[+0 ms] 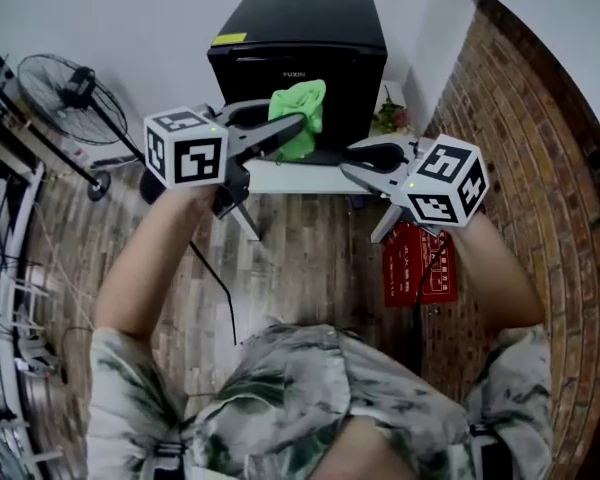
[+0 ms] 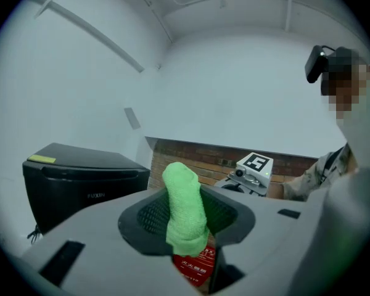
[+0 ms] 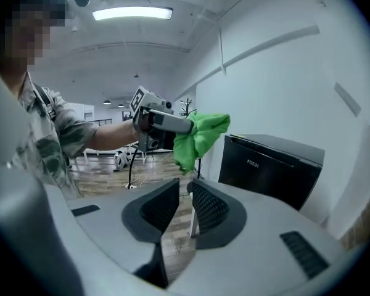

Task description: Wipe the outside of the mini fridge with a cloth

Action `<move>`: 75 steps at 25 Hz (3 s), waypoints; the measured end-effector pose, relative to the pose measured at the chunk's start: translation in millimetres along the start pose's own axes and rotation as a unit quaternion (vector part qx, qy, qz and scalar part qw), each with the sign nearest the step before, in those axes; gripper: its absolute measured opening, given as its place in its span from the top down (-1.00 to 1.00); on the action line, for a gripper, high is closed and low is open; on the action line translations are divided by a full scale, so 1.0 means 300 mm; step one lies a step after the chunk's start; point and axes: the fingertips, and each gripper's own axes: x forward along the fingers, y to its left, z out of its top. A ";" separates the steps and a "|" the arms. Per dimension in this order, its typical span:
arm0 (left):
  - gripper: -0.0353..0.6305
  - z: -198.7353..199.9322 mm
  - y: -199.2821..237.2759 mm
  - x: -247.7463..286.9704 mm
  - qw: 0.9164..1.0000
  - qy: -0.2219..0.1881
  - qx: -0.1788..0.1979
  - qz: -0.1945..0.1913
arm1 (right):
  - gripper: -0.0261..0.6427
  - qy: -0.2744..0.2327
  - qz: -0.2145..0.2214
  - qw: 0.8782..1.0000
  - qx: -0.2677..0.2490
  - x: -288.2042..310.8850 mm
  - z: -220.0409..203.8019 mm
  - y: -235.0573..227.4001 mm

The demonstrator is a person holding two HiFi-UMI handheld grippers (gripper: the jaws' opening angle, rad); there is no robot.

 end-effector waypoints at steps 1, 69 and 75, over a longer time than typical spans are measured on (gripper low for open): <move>0.45 0.031 0.026 0.022 1.000 0.001 0.004 -0.002 | 0.67 0.004 0.004 1.000 -0.004 0.017 0.018 -0.022; 0.48 0.351 1.499 0.120 0.956 0.211 0.088 0.183 | 0.61 0.069 0.162 0.984 -0.021 0.785 0.225 -0.341; 0.48 0.463 1.326 0.366 0.966 0.191 0.119 0.123 | 0.61 0.072 0.153 0.985 -0.017 0.753 0.203 -0.358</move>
